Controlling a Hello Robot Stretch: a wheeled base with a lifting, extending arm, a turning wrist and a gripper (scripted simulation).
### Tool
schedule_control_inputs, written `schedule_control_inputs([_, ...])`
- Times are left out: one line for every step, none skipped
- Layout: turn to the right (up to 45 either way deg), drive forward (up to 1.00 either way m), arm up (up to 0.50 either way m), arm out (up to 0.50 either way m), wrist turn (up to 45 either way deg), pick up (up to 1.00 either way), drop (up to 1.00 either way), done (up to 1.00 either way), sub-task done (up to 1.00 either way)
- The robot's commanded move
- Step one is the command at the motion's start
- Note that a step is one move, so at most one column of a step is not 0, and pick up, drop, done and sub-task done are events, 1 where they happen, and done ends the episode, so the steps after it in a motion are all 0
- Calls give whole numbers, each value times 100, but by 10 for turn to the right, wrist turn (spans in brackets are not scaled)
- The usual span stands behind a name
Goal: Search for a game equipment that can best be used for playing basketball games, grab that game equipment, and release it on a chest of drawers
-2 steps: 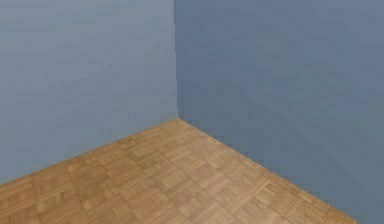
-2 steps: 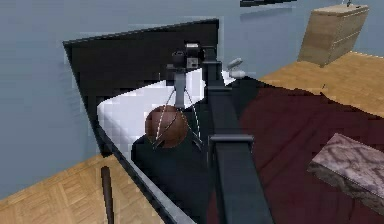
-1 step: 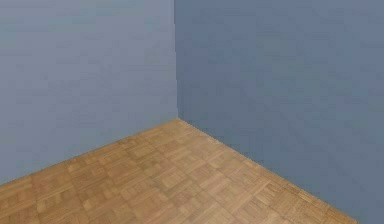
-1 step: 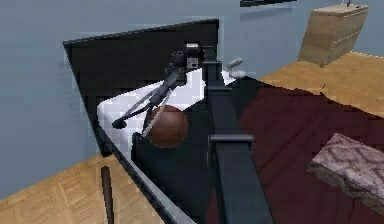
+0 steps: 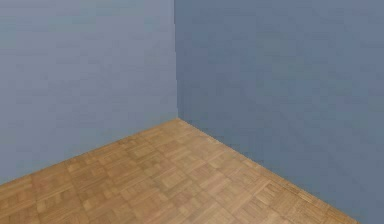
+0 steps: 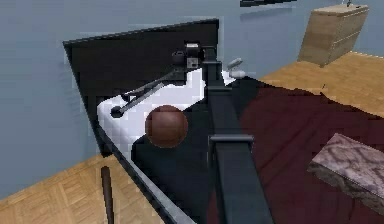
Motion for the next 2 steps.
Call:
schedule_control_inputs([0, 0, 0, 0, 450, 0, 0, 0, 0])
schedule_control_inputs([0, 0, 0, 0, 150, 0, 0, 0, 0])
